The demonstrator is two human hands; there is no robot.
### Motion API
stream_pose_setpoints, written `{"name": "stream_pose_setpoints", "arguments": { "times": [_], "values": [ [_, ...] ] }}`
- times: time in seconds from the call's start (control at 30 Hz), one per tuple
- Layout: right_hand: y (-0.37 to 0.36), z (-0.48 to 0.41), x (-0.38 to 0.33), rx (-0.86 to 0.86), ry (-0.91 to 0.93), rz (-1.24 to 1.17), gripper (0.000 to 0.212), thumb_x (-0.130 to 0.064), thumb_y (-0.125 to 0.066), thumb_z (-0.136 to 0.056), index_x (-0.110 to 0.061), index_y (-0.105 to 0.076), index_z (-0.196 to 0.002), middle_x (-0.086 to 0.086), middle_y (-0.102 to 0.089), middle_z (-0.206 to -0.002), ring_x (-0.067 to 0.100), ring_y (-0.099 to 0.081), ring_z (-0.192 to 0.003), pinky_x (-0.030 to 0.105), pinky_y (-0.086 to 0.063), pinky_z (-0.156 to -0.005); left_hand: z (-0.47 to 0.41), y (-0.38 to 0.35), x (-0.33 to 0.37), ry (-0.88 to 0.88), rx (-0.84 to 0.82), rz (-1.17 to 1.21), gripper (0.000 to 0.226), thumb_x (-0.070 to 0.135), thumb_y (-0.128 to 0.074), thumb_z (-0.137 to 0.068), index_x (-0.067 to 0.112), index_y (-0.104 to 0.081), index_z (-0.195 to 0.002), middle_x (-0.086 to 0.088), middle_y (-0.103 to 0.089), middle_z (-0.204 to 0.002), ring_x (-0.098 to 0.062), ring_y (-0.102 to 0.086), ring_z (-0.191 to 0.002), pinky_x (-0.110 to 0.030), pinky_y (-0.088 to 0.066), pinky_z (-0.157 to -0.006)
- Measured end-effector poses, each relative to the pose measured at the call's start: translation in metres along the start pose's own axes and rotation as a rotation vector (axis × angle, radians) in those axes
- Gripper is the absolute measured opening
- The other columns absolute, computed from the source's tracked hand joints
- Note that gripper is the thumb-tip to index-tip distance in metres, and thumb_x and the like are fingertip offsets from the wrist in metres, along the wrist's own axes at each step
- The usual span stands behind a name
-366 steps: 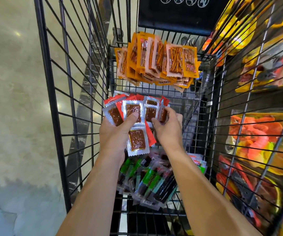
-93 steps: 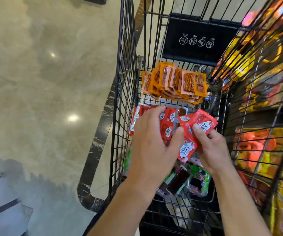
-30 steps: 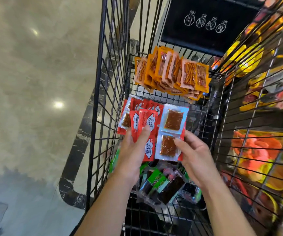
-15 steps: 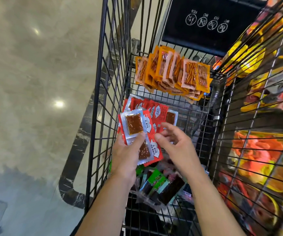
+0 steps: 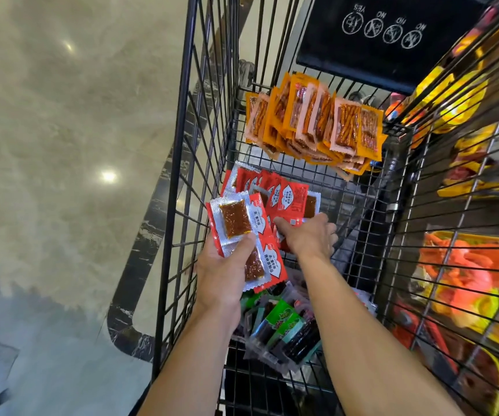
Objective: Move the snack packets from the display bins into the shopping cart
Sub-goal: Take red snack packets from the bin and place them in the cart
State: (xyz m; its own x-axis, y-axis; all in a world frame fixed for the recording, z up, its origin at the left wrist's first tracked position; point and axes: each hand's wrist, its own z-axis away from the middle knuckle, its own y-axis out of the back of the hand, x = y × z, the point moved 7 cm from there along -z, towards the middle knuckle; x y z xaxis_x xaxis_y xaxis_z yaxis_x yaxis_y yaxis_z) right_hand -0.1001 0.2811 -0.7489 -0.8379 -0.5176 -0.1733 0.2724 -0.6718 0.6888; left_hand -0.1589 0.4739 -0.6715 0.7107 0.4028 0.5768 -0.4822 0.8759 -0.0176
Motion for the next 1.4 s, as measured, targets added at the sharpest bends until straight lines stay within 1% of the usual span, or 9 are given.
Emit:
{"name": "stream_pose_setpoints", "arguments": {
  "times": [0.2, 0.33, 0.47, 0.63, 0.77, 0.9, 1.07, 1.2, 1.4],
  "values": [
    [0.016, 0.0, 0.012, 0.129, 0.04, -0.114, 0.083, -0.046, -0.09, -0.076, -0.012, -0.044, -0.137, 0.009, -0.051, -0.138, 0.031, -0.048, -0.13, 0.05, -0.044, -0.109, 0.002, -0.002, 0.002, 0.005, 0.005, 0.001, 0.083, 0.06, -0.086, -0.058, 0.035, -0.065, -0.135, -0.001, -0.071, -0.136, -0.03, -0.067, -0.127, -0.061, -0.05, -0.109],
    [0.013, -0.002, 0.018, 0.048, 0.042, -0.325, 0.041, -0.028, -0.086, -0.083, -0.021, -0.054, -0.107, 0.003, -0.073, -0.11, 0.022, -0.07, -0.092, 0.039, -0.057, -0.084, 0.002, -0.004, 0.001, 0.007, -0.02, 0.01, 0.106, 0.066, -0.085, -0.051, 0.033, -0.056, -0.147, -0.006, -0.06, -0.15, -0.034, -0.062, -0.133, -0.064, -0.049, -0.11],
    [0.005, -0.005, 0.026, -0.047, 0.036, -0.437, 0.029, -0.016, -0.083, -0.086, -0.016, -0.065, -0.108, 0.005, -0.077, -0.102, 0.024, -0.074, -0.087, 0.045, -0.062, -0.086, 0.008, -0.009, 0.003, 0.019, -0.057, 0.024, 0.108, 0.064, -0.086, -0.051, 0.037, -0.052, -0.15, -0.003, -0.058, -0.153, -0.033, -0.061, -0.134, -0.065, -0.047, -0.111],
    [0.011, -0.003, 0.031, -0.095, 0.091, -0.607, 0.027, -0.008, -0.084, -0.083, -0.018, -0.07, -0.104, 0.0, -0.079, -0.098, 0.016, -0.075, -0.084, 0.037, -0.062, -0.082, 0.014, -0.01, 0.008, -0.011, -0.08, -0.023, 0.06, 0.045, -0.085, -0.075, 0.038, -0.067, -0.132, 0.005, -0.075, -0.129, -0.024, -0.072, -0.121, -0.059, -0.052, -0.108],
    [0.041, 0.018, 0.032, -0.098, 0.158, -0.762, 0.024, -0.011, -0.085, -0.082, -0.025, -0.072, -0.097, -0.008, -0.08, -0.09, 0.013, -0.077, -0.084, 0.031, -0.061, -0.075, 0.023, -0.005, 0.015, 0.001, -0.091, -0.064, 0.059, 0.045, -0.086, -0.075, 0.04, -0.067, -0.13, 0.004, -0.074, -0.131, -0.024, -0.072, -0.119, -0.058, -0.053, -0.107],
    [0.09, 0.068, 0.037, -0.101, 0.243, -0.917, 0.028, -0.005, -0.082, -0.085, -0.021, -0.072, -0.106, -0.005, -0.081, -0.097, 0.013, -0.078, -0.087, 0.025, -0.061, -0.068, 0.044, -0.01, 0.037, -0.067, -0.191, -0.127, 0.027, 0.023, -0.08, -0.094, 0.033, -0.073, -0.118, 0.001, -0.081, -0.112, -0.02, -0.08, -0.098, -0.042, -0.064, -0.082],
    [0.162, 0.16, 0.051, -0.005, 0.309, -0.993, 0.031, -0.019, -0.085, -0.082, -0.029, -0.074, -0.109, -0.003, -0.08, -0.105, 0.02, -0.077, -0.097, 0.044, -0.061, -0.087, 0.101, -0.017, 0.087, -0.127, -0.358, -0.249, 0.023, 0.028, -0.083, -0.091, 0.041, -0.075, -0.108, 0.004, -0.082, -0.105, -0.019, -0.08, -0.094, -0.042, -0.063, -0.081],
    [0.216, 0.257, 0.056, 0.102, 0.352, -1.093, 0.033, -0.025, -0.084, -0.072, -0.041, -0.076, -0.1, -0.002, -0.08, -0.102, 0.019, -0.077, -0.094, 0.037, -0.063, -0.079, 0.161, -0.016, 0.141, -0.199, -0.473, -0.301, 0.021, 0.022, -0.082, -0.092, 0.039, -0.077, -0.102, 0.0, -0.083, -0.101, -0.019, -0.081, -0.084, -0.033, -0.062, -0.063],
    [0.273, 0.365, 0.071, 0.222, 0.361, -1.259, 0.037, -0.012, -0.086, -0.077, -0.015, -0.07, -0.11, 0.008, -0.08, -0.094, 0.024, -0.078, -0.08, 0.044, -0.064, -0.066, 0.247, -0.026, 0.207, -0.287, -0.63, -0.342, 0.025, 0.012, -0.077, -0.093, 0.018, -0.074, -0.117, -0.012, -0.081, -0.104, -0.029, -0.076, -0.086, -0.05, -0.065, -0.079]
  ]
}}
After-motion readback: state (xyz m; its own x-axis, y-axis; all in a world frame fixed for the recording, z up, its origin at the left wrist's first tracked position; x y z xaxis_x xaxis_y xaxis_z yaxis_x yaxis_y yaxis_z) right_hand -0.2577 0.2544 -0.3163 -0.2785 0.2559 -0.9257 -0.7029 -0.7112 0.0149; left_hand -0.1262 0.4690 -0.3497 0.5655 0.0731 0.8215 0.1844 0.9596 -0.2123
